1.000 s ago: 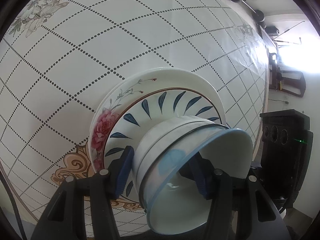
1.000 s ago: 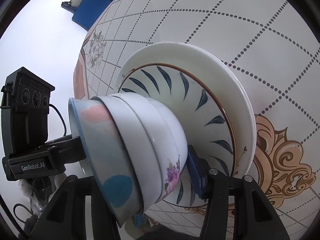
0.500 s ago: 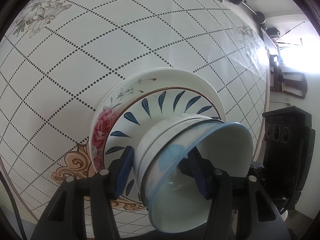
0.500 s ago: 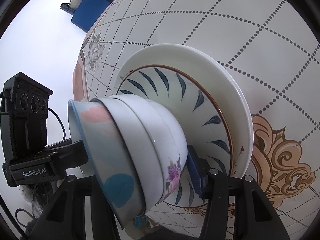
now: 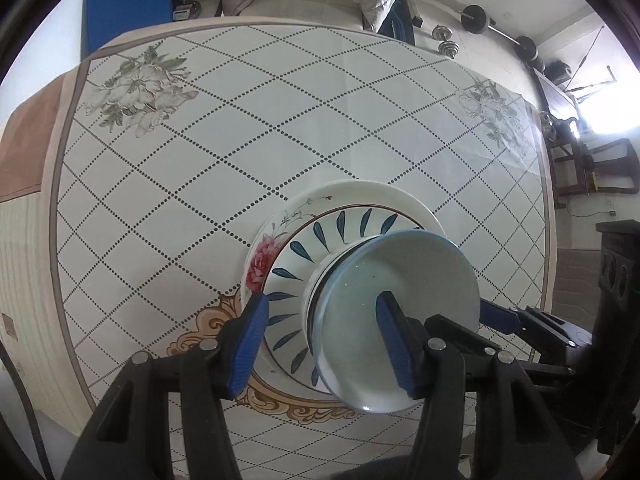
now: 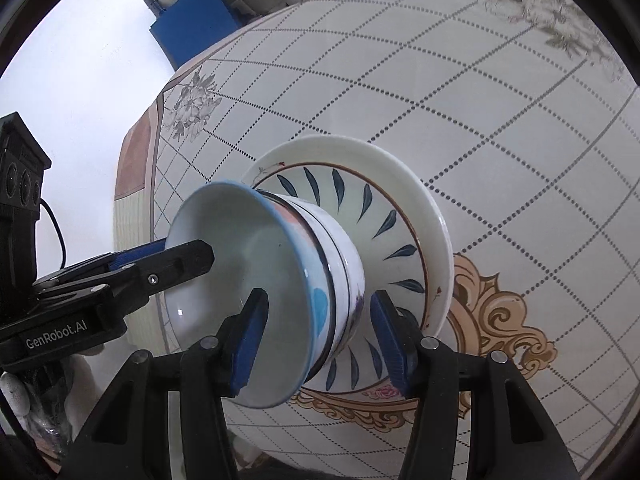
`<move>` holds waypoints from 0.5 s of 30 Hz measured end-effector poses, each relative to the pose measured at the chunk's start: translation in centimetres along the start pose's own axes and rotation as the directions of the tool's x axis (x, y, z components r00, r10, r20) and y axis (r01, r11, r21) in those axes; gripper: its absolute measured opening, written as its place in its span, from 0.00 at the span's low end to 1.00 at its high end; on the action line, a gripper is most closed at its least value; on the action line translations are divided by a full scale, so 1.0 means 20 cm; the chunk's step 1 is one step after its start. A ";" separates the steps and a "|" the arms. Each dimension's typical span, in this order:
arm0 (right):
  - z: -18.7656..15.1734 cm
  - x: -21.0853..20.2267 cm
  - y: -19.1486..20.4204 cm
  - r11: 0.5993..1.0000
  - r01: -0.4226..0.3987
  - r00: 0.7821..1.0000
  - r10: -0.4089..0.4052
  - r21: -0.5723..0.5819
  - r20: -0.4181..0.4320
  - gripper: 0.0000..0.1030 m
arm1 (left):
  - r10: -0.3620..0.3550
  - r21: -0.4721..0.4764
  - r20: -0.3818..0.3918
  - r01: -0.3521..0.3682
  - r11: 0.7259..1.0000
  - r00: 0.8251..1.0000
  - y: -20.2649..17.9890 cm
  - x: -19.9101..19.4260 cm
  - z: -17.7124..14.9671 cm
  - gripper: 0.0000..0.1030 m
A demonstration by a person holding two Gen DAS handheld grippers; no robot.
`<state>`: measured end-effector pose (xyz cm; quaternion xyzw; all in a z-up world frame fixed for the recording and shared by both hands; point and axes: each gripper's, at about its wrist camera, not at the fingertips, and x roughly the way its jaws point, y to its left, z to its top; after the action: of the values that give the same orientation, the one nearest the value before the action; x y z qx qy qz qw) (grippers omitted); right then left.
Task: Organize plates and bowls
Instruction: 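Open both grippers and release the bowl stack on the plates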
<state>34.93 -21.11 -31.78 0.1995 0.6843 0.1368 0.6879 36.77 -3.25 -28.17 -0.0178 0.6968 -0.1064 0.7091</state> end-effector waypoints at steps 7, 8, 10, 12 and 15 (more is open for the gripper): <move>-0.10 -0.23 0.12 0.982 0.178 0.978 -0.170 -0.060 0.121 0.68 | 0.053 0.030 0.102 -0.056 0.998 0.993 -0.05 -0.18 -0.13 0.53; -0.12 -0.26 0.13 0.979 0.195 0.973 -0.186 -0.057 0.135 0.70 | 0.066 0.034 0.120 -0.070 0.997 0.991 -0.06 -0.20 -0.15 0.57; -0.16 -0.32 0.15 0.973 0.222 0.965 -0.211 -0.057 0.153 0.86 | 0.090 0.034 0.162 -0.097 0.995 0.983 -0.06 -0.26 -0.18 0.65; -0.20 -0.37 0.17 0.966 0.250 0.955 -0.236 -0.059 0.177 0.94 | 0.112 0.031 0.204 -0.121 0.992 0.973 -0.06 -0.31 -0.20 0.80; -0.26 -0.45 0.20 0.954 0.296 0.935 -0.277 -0.057 0.221 0.95 | 0.156 0.019 0.265 -0.167 0.986 0.952 -0.07 -0.38 -0.24 0.87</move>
<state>29.88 -21.25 -21.91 0.0800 0.6227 0.0438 0.7771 31.68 -2.70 -20.59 0.0398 0.5937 -0.0591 0.8016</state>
